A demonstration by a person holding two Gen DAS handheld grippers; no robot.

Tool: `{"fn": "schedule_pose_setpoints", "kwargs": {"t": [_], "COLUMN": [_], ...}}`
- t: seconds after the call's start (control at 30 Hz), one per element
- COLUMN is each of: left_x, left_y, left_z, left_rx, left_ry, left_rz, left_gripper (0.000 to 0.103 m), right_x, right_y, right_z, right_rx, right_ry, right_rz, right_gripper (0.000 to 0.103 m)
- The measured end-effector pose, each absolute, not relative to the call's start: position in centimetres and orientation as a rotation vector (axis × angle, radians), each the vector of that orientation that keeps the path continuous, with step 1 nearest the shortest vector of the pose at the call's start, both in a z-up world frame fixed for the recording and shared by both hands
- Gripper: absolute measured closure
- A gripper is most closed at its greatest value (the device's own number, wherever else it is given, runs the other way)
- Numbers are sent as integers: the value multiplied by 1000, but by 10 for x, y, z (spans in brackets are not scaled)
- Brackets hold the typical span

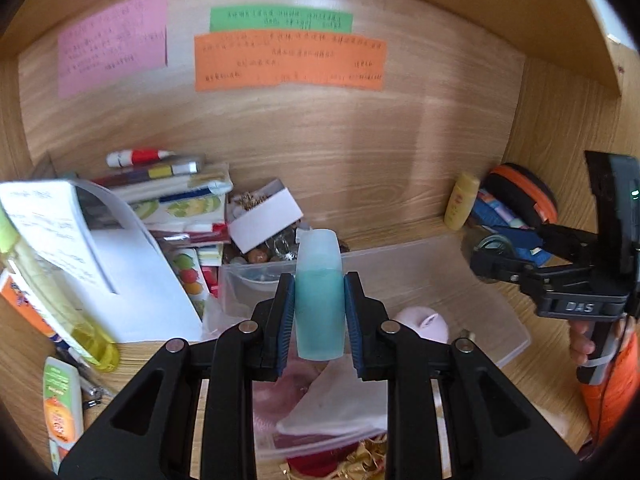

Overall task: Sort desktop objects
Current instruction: 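Lower green bottle into box while left tool carries teal bottle over box, then lower the teal bottle into the clear box and open the left tool, then move left tool to the small brown tile while right tool approaches cream tub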

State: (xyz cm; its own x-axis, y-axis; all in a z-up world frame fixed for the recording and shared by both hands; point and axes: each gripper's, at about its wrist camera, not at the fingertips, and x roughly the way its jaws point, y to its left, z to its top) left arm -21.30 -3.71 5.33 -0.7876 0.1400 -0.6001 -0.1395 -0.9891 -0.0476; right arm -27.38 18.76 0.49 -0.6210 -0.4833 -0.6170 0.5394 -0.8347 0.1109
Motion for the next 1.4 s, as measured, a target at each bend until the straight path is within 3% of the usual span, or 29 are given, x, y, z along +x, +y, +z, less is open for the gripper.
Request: {"fn": "schedule_pose_setpoints", "kwargs": {"t": [0.13,0.5,0.87,1.13,1.23,1.3,1.4], "left_x": [-221,-224,-219,-199,-183,-172,-155], "left_y": [-40,-33,-37,-38,-45,-49,-52], "left_z": [35,23,33,49,55,59,64], "left_rx": [-1010,-1019,-996,-972,-952,-924,-892], "left_ry": [29,121,67,99,92,87,101], "left_rz": [2823,2831,2815,2882,2906,2927,2950], "left_gripper": [79,79,78,70,56,51,50], "right_x": [-276,-278,-272,-249,-238,-229,-215], "right_y": [188,176,171,165,167,168,171], "right_z": [-2,-19,-12,12,20,25,30], "right_rx": [896,957,947,846,822,806,794], "right_ry": [119,175,177,281,284,282,283], "right_rz": [-2395,-2320,-2315,-2407,-2419,-2433,-2448], "right_gripper": [49,49,47,46,35,33,33]}}
